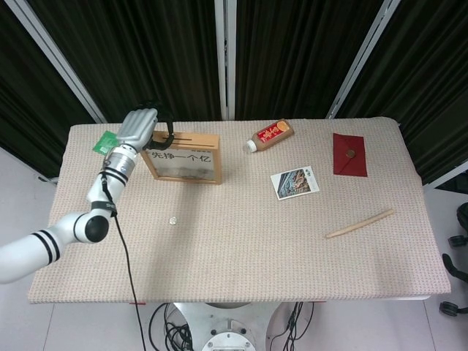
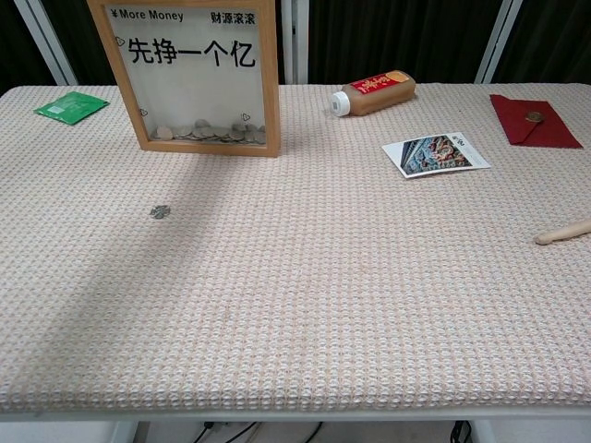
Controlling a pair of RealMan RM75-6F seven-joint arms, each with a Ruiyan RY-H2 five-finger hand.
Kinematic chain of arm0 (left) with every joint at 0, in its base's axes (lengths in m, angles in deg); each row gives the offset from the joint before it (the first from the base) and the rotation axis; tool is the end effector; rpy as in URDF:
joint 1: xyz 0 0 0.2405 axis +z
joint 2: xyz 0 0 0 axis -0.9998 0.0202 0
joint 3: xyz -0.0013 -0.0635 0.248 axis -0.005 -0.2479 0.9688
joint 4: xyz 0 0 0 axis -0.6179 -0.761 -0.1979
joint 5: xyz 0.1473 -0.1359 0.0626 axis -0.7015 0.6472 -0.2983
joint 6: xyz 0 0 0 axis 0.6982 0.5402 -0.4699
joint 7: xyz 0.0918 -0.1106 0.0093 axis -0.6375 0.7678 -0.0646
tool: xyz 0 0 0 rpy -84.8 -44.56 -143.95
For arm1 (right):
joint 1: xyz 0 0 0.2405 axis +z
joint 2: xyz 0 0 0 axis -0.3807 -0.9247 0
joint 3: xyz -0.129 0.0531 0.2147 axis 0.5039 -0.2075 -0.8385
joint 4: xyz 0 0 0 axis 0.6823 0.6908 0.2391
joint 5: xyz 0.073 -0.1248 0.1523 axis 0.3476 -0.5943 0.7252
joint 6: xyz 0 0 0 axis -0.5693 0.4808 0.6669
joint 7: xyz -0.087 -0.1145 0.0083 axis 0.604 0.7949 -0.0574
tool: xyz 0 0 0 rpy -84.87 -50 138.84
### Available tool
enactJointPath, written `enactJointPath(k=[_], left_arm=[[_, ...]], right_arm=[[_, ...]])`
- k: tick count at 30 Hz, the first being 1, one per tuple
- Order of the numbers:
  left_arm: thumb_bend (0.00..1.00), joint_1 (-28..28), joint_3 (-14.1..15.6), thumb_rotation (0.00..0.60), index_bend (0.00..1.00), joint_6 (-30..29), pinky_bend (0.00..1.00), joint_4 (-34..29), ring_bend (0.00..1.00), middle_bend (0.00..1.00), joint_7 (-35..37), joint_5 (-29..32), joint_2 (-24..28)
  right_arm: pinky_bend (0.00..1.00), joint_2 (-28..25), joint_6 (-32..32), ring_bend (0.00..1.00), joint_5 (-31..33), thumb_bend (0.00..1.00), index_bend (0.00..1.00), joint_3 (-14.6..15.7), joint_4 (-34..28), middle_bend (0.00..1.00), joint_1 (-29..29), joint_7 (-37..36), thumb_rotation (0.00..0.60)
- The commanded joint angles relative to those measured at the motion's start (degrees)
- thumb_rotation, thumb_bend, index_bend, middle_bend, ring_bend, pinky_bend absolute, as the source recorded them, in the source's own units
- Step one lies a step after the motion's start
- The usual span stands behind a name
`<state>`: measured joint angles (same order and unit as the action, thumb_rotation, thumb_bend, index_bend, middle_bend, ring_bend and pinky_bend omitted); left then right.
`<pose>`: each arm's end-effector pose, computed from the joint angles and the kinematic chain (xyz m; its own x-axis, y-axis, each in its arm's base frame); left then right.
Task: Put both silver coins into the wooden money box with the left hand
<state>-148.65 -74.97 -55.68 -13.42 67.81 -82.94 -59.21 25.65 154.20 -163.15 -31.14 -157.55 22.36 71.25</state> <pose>-0.0816 0.4743 0.1113 0.1838 0.1974 0.9629 0.9669 -0.2124 -0.1410 -0.3682 -0.1596 0.2140 0.4040 -0.0131 0.9147 -0.8949 0.2015 0.3982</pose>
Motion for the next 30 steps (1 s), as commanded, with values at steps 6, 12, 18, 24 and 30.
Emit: enactJointPath(k=[6,12,18,24,30], left_arm=[[0.43,-0.34,0.97,0.6,0.62,0.98,0.07,1.54,0.08,0.28,0.95,-0.89,-0.54],[0.43,-0.41,1.25,0.6,0.62,1.3,0.07,2.1,0.08,0.28,1.86,-1.15,-0.8],[0.43,-0.49,1.82,0.6,0.58,1.65,0.07,2.6,0.08,0.28,2.12,-1.31,-0.93],[0.36,-0.21,1.51,0.6,0.34,0.23,0.06,2.14,0.08,0.26,2.97,-2.42,-1.05],[0.34,1.32,0.06,0.6,0.22,-4.19,0.06,-0.57,0.07,0.23,5.92,-7.15,-0.87]], right_arm=[[0.0,-0.1,-0.33,0.0,0.23,0.28,0.0,0.1,-0.19,0.0,0.04,0.62,0.6],[0.0,-0.43,-0.25,0.0,0.28,0.28,0.0,-0.08,-0.69,0.0,0.12,0.86,0.6],[0.0,-0.48,-0.26,0.0,0.3,0.28,0.0,-0.13,-0.88,0.0,0.18,1.03,0.6],[0.0,-0.55,-0.34,0.0,0.45,0.28,0.0,-0.14,-0.85,0.0,0.17,0.99,0.6],[0.0,-0.61,-0.28,0.0,0.36,0.28,0.0,-0.18,-1.03,0.0,0.22,1.06,0.6]])
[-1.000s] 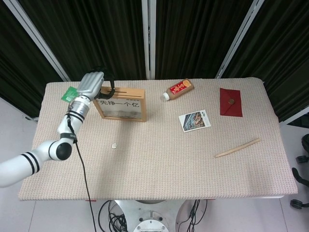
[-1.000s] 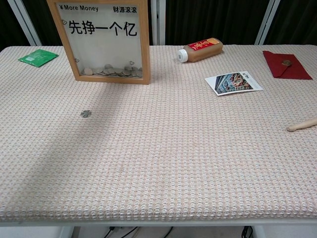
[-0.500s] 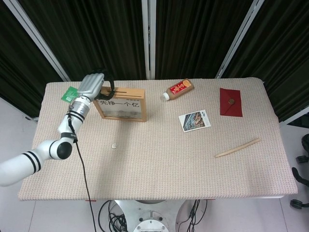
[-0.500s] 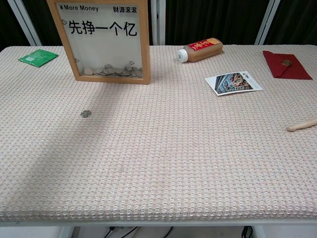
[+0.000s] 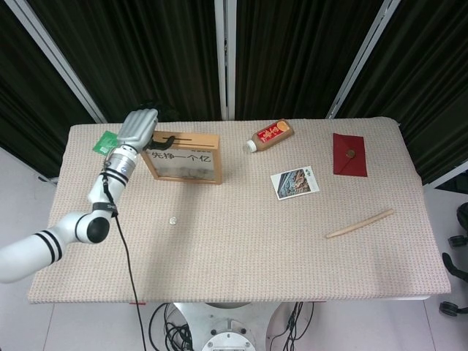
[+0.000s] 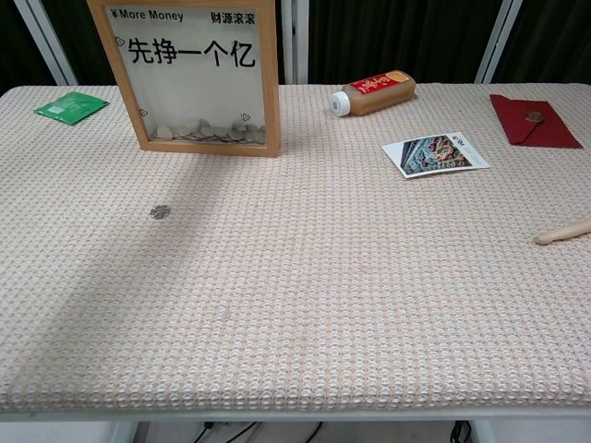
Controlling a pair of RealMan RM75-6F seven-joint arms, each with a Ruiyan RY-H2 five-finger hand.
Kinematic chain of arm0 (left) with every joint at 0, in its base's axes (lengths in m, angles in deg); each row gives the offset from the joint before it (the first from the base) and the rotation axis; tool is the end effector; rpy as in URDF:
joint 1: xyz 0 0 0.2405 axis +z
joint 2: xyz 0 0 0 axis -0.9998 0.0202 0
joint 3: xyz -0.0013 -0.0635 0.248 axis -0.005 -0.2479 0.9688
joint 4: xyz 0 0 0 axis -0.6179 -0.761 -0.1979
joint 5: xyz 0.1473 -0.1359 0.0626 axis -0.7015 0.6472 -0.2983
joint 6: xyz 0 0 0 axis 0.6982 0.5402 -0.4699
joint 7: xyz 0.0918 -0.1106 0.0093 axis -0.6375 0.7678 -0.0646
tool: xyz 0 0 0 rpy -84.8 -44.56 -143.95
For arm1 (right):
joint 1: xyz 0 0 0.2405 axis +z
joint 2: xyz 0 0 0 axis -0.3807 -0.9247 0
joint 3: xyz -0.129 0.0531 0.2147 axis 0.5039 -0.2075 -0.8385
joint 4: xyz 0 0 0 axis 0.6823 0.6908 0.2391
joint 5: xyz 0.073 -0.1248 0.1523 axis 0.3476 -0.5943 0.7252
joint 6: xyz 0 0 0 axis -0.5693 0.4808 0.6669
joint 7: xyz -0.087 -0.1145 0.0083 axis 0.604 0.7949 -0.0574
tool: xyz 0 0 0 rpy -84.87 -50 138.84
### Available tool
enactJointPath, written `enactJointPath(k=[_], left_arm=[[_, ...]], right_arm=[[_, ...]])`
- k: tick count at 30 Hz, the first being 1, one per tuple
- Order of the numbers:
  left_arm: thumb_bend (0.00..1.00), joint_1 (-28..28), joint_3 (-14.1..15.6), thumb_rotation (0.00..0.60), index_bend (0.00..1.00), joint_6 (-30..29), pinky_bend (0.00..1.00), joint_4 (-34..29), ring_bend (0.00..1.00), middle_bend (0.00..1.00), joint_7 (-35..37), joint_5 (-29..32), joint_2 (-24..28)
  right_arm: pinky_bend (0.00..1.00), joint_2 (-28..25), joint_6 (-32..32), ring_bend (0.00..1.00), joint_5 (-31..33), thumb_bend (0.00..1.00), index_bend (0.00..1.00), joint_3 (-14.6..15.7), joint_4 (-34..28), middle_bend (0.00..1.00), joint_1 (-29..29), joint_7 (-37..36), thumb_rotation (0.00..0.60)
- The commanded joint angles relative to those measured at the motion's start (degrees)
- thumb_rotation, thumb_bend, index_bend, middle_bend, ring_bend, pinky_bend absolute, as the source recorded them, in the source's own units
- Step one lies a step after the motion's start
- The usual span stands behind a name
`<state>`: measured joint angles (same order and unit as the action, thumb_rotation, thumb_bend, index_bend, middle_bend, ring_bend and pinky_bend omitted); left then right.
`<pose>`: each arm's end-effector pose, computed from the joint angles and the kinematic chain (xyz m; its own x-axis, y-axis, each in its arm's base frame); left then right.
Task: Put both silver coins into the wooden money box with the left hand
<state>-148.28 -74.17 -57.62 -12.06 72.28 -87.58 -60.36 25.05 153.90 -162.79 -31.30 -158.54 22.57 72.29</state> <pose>-0.0826 0.4741 0.1091 0.1670 0.1730 0.9707 0.9628 -0.2407 -0.1228 -0.3659 -0.1614 0.2154 0.4126 -0.0165 0.9108 -0.8905 0.2030 0.4071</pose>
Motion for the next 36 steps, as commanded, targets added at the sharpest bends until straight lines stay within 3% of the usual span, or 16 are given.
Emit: enactJointPath(k=[1,5,8,12,18,26,30,36], left_arm=[[0.34,1.49,-0.79,0.6,0.22,-3.65,0.06,-3.12,0.06,0.22,1.76,-4.09,0.59],[0.34,5.47,0.68,0.6,0.28,-15.05,0.07,-8.94,0.06,0.21,2.47,-16.19,1.3],[0.34,9.22,3.97,0.6,0.32,-23.32,0.08,-12.41,0.06,0.21,3.57,-27.41,2.58],[0.33,14.94,9.71,0.6,0.33,-31.28,0.08,-16.83,0.06,0.22,4.18,-38.23,5.55],[0.33,22.76,18.51,0.6,0.36,-38.48,0.08,-18.67,0.06,0.25,2.32,-48.28,6.33],[0.3,28.77,26.61,0.6,0.38,-40.19,0.13,-6.46,0.06,0.26,4.38,-54.52,-2.9],[0.26,30.01,27.01,0.6,0.37,-39.02,0.16,1.42,0.08,0.26,6.62,-53.68,-7.71],[0.06,30.11,25.9,0.6,0.29,-34.81,0.32,7.11,0.21,0.27,7.49,-50.46,-11.5]], right_arm=[[0.0,-0.02,0.02,0.0,0.05,0.28,0.0,-0.05,-0.07,0.0,0.02,0.02,0.6],[0.0,0.15,-0.16,0.0,0.51,0.28,0.0,-0.2,0.09,0.0,0.1,0.43,0.6],[0.0,0.33,-0.37,0.0,0.66,0.28,0.0,-0.23,0.08,0.0,0.22,0.71,0.6],[0.0,0.56,-0.09,0.0,0.24,0.28,0.0,-0.18,-0.31,0.0,0.29,1.13,0.6],[0.0,0.71,0.15,0.0,-0.22,0.28,0.0,0.04,-0.86,0.0,0.32,2.01,0.6],[0.0,1.03,0.56,0.0,-1.53,0.28,0.0,0.71,-1.97,0.0,0.35,3.18,0.6],[0.0,0.4,1.14,0.0,-1.49,0.28,0.0,0.78,-2.68,0.0,-0.02,3.65,0.6],[0.0,0.07,1.27,0.0,-1.39,0.28,0.0,1.12,-3.43,0.0,-0.38,4.21,0.6]])
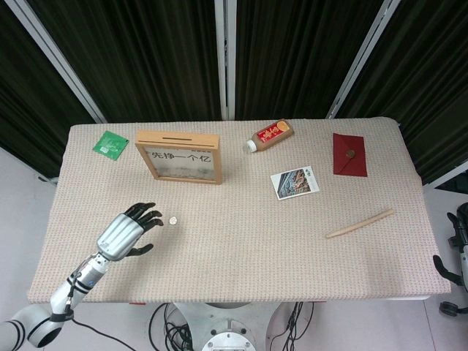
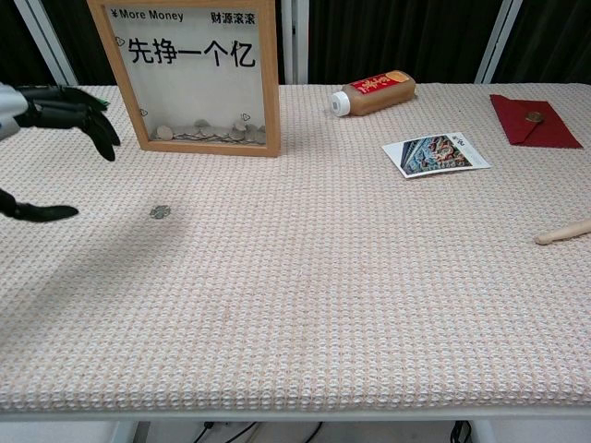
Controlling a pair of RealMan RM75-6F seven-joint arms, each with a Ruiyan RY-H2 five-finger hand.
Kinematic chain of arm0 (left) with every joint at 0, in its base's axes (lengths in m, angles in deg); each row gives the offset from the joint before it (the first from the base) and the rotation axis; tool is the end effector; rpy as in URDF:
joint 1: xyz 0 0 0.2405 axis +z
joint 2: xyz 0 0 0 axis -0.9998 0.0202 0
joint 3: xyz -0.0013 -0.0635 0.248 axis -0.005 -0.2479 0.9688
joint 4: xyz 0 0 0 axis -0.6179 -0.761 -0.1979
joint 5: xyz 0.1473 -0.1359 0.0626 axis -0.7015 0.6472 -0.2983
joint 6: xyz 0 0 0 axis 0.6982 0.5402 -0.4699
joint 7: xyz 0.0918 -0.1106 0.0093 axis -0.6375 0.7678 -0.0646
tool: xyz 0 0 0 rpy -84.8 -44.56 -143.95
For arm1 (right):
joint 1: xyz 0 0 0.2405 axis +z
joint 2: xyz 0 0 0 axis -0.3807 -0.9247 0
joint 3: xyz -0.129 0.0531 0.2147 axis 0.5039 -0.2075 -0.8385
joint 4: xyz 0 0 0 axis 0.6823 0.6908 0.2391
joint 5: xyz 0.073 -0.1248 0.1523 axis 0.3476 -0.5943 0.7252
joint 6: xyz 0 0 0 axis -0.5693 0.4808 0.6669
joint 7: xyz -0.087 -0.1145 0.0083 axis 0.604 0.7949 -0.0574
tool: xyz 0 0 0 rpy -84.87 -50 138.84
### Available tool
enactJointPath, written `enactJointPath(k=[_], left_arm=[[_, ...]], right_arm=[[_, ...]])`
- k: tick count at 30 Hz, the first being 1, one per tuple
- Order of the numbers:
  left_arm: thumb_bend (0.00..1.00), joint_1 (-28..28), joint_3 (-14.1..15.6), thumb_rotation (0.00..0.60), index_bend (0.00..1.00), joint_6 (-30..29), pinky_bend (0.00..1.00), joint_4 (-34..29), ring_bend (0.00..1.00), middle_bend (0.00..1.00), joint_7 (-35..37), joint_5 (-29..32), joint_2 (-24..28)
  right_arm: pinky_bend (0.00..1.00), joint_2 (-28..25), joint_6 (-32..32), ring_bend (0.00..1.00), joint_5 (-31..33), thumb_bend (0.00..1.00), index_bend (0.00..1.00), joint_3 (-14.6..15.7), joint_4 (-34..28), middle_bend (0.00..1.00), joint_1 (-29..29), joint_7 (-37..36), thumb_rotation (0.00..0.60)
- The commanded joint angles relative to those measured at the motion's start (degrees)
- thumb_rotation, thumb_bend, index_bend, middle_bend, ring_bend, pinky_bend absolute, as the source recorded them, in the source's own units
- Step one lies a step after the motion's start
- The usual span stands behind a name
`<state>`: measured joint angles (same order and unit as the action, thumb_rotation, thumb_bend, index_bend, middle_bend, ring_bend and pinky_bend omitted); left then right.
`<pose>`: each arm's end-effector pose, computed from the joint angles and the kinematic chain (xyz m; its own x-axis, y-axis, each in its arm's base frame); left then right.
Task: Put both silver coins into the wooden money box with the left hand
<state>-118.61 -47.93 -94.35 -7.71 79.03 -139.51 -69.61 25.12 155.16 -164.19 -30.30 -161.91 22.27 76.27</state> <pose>-0.2339 0.2710 0.0317 0.4412 0.0787 0.8939 0.7450 -0.5874 -0.3160 -0.3532 -0.1567 0.2047 0.4261 -0.0322 0.9041 -0.8879 0.1767 0.4248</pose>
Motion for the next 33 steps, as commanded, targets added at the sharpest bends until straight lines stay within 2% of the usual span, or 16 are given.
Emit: enactJointPath(k=[1,8,15,18,33], left_arm=[[0.06,0.38,-0.56,0.6,0.29,2.42,0.32,3.8,0.21,0.27,0.7,1.79,-2.93],[0.06,-0.71,-2.26,0.6,0.3,6.63,0.3,11.71,0.19,0.26,3.64,4.35,-7.84],[0.2,-2.05,-3.34,0.6,0.36,9.13,0.26,16.98,0.17,0.25,5.32,5.28,-11.09],[0.22,-2.33,-3.65,0.6,0.36,10.59,0.24,19.44,0.16,0.25,6.03,6.13,-12.59],[0.22,-3.59,-4.5,0.6,0.36,10.43,0.22,23.1,0.16,0.24,8.25,5.99,-17.37]], right_arm=[[0.0,0.03,-0.08,0.0,0.13,0.28,0.0,0.15,-0.06,0.0,-0.1,0.35,0.6],[0.0,-0.04,-0.46,0.0,1.02,0.28,0.0,-0.35,-0.35,0.0,0.21,0.98,0.6],[0.0,-0.28,-1.38,0.0,2.01,0.28,0.0,-0.9,-0.5,0.0,0.79,1.17,0.6],[0.0,-0.28,-1.91,0.0,2.25,0.28,0.0,-0.9,-0.24,0.0,1.0,1.18,0.6],[0.0,0.16,-2.21,0.0,2.3,0.28,0.0,-0.54,0.09,0.0,0.95,1.18,0.6]])
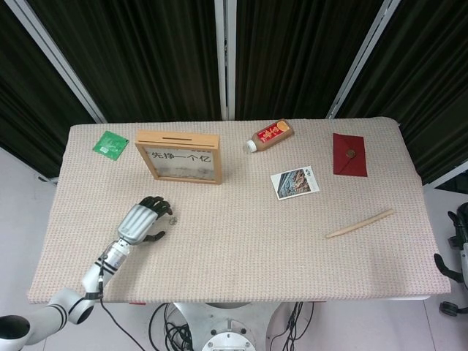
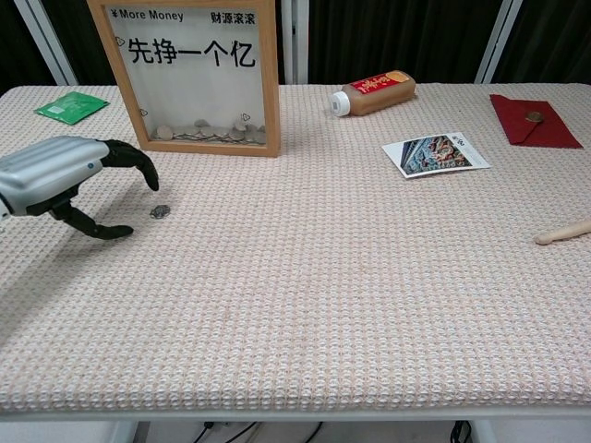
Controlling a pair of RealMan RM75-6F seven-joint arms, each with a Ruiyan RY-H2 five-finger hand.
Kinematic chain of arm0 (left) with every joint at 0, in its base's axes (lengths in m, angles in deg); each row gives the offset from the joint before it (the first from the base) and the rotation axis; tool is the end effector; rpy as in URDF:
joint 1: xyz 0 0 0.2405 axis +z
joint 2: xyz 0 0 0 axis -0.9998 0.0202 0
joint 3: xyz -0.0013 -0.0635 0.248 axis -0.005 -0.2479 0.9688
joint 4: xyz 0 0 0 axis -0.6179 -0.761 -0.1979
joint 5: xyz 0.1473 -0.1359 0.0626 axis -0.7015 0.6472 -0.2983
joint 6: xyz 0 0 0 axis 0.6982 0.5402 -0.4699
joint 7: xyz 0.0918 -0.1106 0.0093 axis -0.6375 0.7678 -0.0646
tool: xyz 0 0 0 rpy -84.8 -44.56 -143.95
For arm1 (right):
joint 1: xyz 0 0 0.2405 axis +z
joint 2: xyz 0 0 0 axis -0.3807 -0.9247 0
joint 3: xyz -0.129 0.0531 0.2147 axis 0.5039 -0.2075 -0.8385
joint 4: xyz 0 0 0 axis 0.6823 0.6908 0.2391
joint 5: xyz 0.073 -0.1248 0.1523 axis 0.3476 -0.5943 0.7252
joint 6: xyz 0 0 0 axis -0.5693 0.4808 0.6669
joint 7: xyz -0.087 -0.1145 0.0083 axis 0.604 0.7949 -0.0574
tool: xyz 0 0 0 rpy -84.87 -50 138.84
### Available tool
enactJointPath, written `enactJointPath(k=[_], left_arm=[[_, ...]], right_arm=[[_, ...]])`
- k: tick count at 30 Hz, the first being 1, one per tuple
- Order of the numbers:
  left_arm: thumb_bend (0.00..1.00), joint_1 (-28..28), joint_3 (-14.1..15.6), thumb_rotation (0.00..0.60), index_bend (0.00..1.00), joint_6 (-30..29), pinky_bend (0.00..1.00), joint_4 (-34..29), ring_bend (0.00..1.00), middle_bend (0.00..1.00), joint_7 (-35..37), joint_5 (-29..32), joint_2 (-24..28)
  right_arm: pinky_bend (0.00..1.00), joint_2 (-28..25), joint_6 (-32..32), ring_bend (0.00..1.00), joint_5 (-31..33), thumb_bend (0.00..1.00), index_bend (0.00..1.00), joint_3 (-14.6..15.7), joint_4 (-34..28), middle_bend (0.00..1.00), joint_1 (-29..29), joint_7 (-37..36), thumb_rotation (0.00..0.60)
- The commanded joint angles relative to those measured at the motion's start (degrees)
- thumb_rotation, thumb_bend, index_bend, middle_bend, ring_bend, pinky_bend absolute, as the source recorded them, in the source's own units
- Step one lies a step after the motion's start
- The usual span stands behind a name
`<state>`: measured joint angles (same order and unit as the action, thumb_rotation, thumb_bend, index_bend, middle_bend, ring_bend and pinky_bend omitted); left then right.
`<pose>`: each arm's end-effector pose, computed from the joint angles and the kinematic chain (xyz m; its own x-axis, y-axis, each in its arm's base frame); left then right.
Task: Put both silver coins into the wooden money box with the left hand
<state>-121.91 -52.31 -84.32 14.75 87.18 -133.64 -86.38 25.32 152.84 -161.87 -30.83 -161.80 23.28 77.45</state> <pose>-0.2463 0.3178 -0.0372 0.4255 0.1645 0.8899 0.8215 -0.4827 -0.3036 -0.3576 -0.1636 0.2028 0.4317 -0.0544 0.9004 -0.8783 0.2023 0.4333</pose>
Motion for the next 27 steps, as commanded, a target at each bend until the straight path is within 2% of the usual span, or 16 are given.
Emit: enactJointPath(k=[1,11,27], left_arm=[[0.22,-0.33,-0.16,0.6,0.36,0.51,0.22,0.89,0.16,0.24,0.13,0.2,-0.83],[0.22,-0.62,-0.07,0.6,0.4,0.81,0.22,2.12,0.15,0.24,0.31,0.32,-1.99],[0.24,-1.08,0.32,0.6,0.4,1.95,0.21,2.98,0.14,0.24,0.71,0.48,-2.43]], right_arm=[[0.0,-0.09,0.28,0.0,0.02,0.28,0.0,-0.06,-0.02,0.0,-0.12,-0.05,0.6],[0.0,-0.13,0.19,0.0,0.46,0.28,0.0,-0.07,0.72,0.0,-0.4,-1.0,0.6],[0.0,-0.02,-0.32,0.0,0.56,0.28,0.0,-0.14,1.1,0.0,-0.18,-1.38,0.6]])
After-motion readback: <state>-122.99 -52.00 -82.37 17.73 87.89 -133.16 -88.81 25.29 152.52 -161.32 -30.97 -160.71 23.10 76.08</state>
